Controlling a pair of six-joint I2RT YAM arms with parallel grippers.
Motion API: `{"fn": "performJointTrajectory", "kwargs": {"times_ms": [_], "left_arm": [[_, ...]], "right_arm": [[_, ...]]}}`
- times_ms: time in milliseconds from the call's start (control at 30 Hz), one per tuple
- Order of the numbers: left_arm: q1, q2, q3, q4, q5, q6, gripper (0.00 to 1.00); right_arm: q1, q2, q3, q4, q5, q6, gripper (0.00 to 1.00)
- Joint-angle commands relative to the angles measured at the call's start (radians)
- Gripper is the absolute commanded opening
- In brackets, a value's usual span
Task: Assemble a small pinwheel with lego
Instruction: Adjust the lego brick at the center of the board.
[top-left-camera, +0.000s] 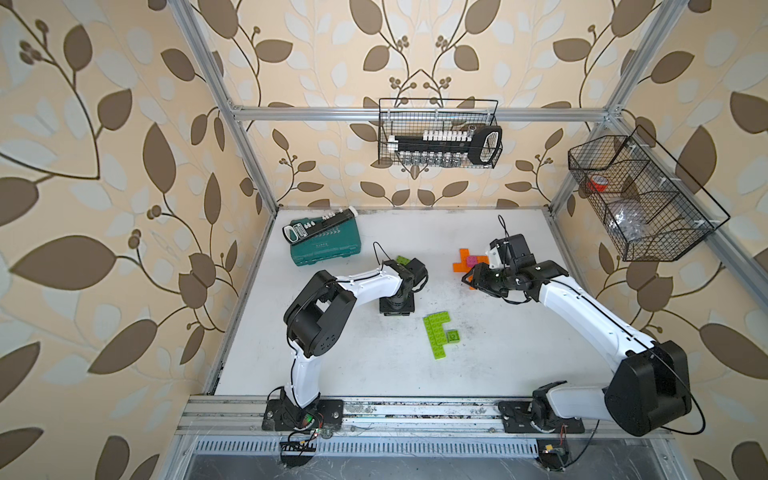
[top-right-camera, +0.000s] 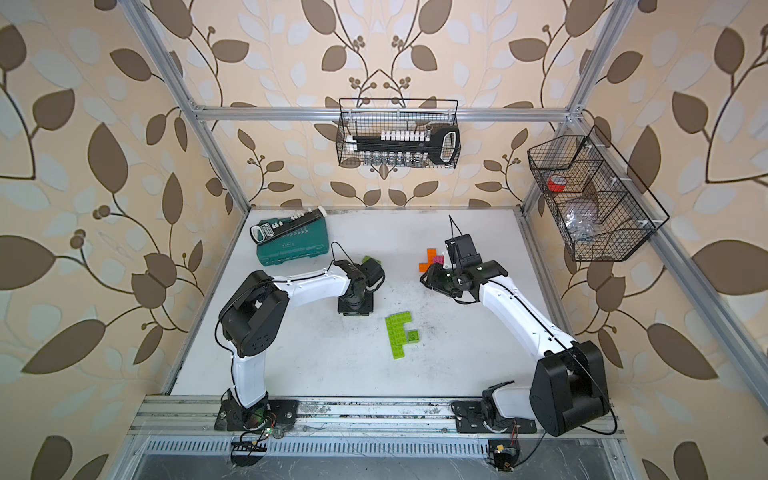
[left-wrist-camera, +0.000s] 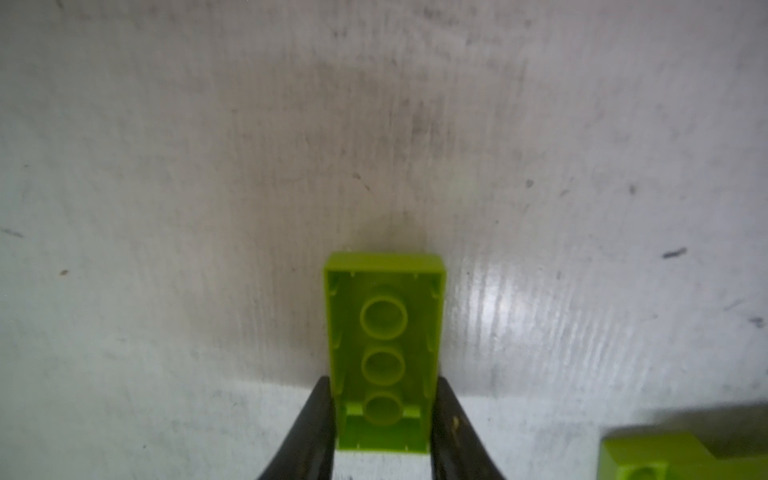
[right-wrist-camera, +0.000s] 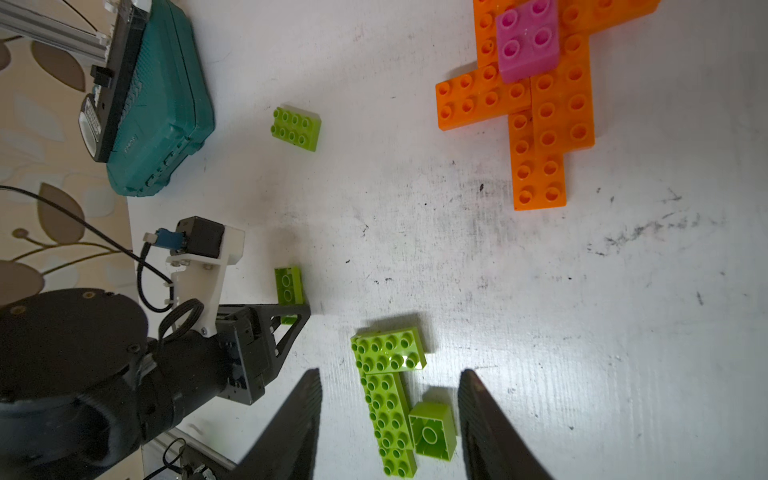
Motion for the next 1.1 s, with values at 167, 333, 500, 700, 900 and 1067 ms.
{"fn": "performJointTrajectory", "kwargs": {"times_ms": [167,333,500,700,900,1067], "left_arm": [[0.020,-0.238,-0.097,0.096,0.101,0.026,0.25],[0.129,-0.493,-0.247,0.308,0.368,0.000,0.24],[0.213,-0.679,-0.291,0.459,0.576,-0.034,0.18],[0.220,-0.775,-0.274,0.648,0.766,-0.093,0.12],[0.220,-0.805,-0.296,0.875,0.878,-0.207,0.02],[0.214,-0.802,-0.294,0.947,0.936,-0.232,0.00]], "right_arm": [[-0.003,-0.129,-0.045,0.078,-0.049,0.018,0.50],[-0.003,-0.187,-0.112,0.285,-0.201,0.108,0.60],[-0.001,-0.185,-0.143,0.544,-0.389,0.223,0.72],[0.053,-0.165,-0.132,0.808,-0.517,0.364,0.77],[0.139,-0.161,-0.065,0.902,-0.548,0.417,0.82],[0.182,-0.130,-0.042,0.980,-0.579,0.476,0.81]]}}
